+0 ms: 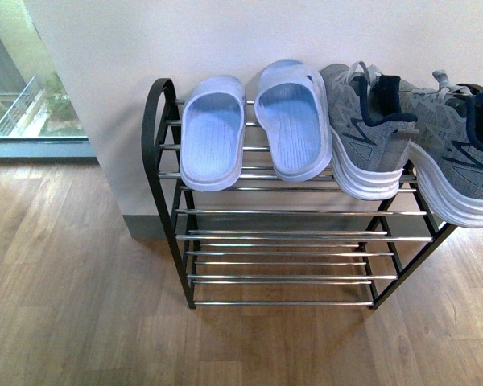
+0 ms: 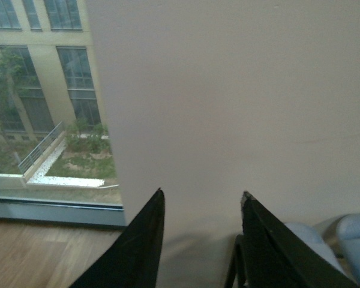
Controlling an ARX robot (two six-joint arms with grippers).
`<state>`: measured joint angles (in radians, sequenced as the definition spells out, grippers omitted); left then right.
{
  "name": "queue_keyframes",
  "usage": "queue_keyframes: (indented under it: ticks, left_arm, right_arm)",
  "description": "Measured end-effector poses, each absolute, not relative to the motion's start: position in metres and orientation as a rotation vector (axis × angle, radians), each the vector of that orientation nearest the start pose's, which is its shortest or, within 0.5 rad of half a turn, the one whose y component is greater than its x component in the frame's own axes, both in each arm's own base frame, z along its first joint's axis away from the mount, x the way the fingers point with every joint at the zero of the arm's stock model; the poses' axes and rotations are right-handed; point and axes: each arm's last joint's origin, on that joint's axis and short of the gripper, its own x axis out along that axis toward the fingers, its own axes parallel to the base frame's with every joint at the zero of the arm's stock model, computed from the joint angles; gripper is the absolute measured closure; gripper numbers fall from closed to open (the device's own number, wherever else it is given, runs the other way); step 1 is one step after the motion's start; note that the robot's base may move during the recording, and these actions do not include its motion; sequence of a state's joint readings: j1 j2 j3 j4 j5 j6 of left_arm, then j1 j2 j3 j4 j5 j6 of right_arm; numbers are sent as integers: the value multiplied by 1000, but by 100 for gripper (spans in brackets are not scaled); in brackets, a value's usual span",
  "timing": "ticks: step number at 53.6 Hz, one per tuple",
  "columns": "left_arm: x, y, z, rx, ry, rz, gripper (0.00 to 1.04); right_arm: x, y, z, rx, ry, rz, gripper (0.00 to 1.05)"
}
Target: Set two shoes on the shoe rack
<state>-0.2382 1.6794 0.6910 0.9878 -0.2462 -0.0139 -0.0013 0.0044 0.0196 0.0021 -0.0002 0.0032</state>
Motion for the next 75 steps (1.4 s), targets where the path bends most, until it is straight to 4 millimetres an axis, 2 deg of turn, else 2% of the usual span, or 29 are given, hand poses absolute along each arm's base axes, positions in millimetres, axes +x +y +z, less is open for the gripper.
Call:
queue_keyframes:
  ticks: [5, 9, 10, 17, 32, 40, 45, 75]
  left_arm:
    - [301, -59, 190, -13, 1, 1, 86]
    - [279, -50, 187, -11, 0, -11, 103]
    - [275, -47, 186, -12, 1, -10, 103]
    - [248, -34, 180, -8, 11, -2, 103]
    - [210, -19, 174, -8, 6, -5, 103]
    - [190, -13, 162, -7, 16, -2, 103]
    - [178, -5, 162, -7, 15, -19, 103]
    - [141, -1, 165, -7, 7, -4, 103]
  right_arm:
    - [97, 0, 170, 3, -17, -1, 9]
    - [97, 0, 170, 3, -17, -1, 9]
    - [97, 0, 170, 3, -17, -1, 9]
    - [97, 0, 170, 3, -17, -1, 9]
    - [97, 0, 170, 3, -17, -1, 9]
    - [97, 0, 170, 3, -17, -1, 9]
    - [97, 0, 170, 3, -17, -1, 9]
    - [97, 0, 170, 3, -17, -1, 9]
